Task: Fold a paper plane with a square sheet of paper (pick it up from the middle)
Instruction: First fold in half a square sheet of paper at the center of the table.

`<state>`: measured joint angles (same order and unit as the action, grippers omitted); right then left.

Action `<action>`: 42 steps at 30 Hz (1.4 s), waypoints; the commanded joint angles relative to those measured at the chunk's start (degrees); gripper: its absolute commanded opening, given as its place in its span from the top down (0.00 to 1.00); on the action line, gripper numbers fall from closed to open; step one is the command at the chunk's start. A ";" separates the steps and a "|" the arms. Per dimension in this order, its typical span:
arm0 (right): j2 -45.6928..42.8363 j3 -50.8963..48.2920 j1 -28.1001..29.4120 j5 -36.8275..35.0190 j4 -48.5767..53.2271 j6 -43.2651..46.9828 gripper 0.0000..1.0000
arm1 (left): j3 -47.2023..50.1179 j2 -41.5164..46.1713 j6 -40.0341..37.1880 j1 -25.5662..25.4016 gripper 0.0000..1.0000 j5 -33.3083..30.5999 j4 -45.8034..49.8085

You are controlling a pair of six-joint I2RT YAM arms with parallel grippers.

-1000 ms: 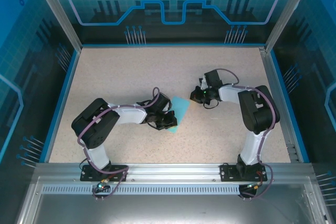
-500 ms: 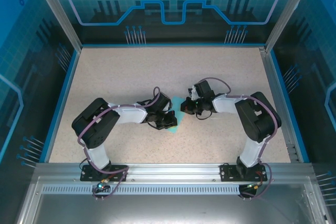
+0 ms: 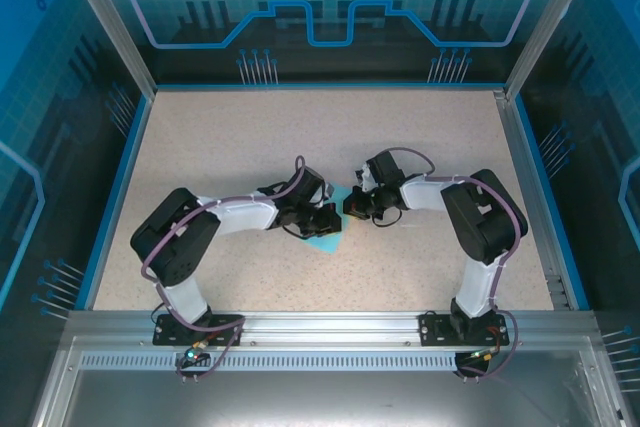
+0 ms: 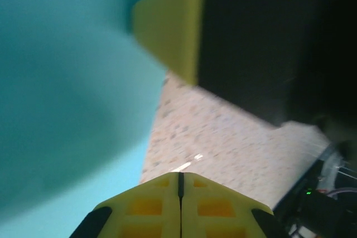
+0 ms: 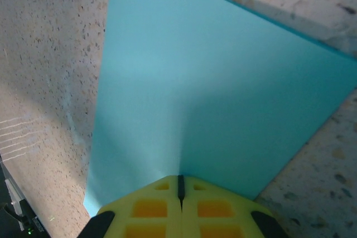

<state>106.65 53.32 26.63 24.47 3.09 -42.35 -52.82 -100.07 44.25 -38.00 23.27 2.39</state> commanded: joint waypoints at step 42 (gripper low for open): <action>6.69 0.64 -1.85 -3.97 6.08 2.53 1.00 | 9.79 -1.30 -5.35 -2.94 0.97 1.76 2.88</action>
<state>109.10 55.27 25.54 27.99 3.60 -41.36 -46.00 -101.69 40.07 -39.35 24.86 -2.22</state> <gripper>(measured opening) 0.043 0.050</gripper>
